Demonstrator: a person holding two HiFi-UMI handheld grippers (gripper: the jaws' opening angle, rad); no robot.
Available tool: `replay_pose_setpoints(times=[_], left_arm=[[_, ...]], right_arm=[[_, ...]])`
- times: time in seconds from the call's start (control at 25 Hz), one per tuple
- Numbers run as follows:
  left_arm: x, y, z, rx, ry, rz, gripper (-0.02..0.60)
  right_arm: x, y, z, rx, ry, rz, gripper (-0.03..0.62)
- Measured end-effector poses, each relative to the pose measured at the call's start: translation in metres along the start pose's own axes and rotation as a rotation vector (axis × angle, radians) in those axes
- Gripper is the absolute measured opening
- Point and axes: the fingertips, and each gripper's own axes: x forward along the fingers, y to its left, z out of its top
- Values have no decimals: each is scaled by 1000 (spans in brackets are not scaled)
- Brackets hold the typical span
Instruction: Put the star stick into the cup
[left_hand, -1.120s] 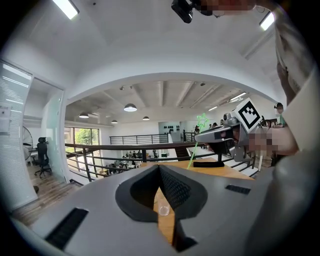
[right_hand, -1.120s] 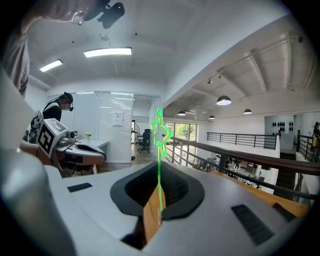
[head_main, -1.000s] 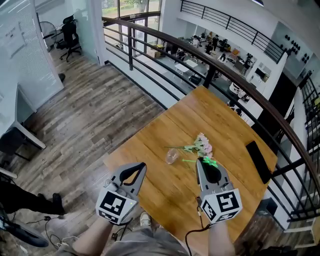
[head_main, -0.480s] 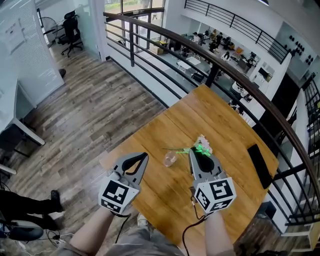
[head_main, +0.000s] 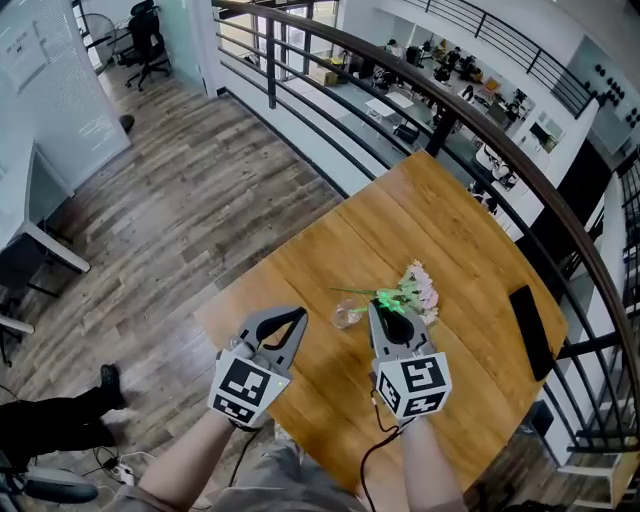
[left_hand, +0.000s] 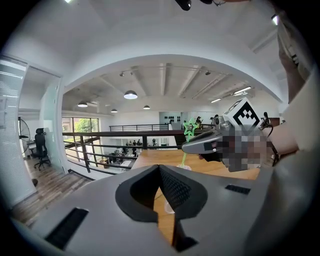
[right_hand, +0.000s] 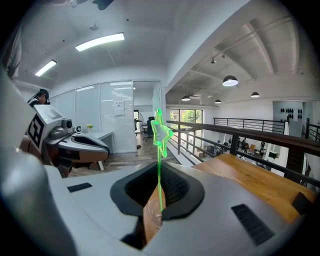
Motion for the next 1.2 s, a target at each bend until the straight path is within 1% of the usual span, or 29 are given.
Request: replay_pose_setpoints(times=[0.28,0.56,0.88,0.92,0.96,1.0,1.08,1.2], left_arm=[[13,-2,-34,-38,58,-18,15],[16,-5,-57,-65,99,-21,15],[13,-4,-69,-81,125,-13,15],[12,-5,-69,-81,126,-12,15],[12,-5,-69,-80,127,-12,15],[10,-6,-68,-80,128,-11,15],[8,-7,-68,-80,128,-10,15],[4,-8,-66,-75,125,-7,15]], right_arm=[[23,-3,-44,15,75,5,38],[33,-1,-80,21,137,13,38],[40,6,-89,-2,162,60,42],[41,7,-91,-5,174,70,90],[42,9,-93,-8,187,80,213],[43,11,-96,-9,197,88,268],[42,12,-97,-6,196,82,307],[36,8,-89,11,149,54,340]])
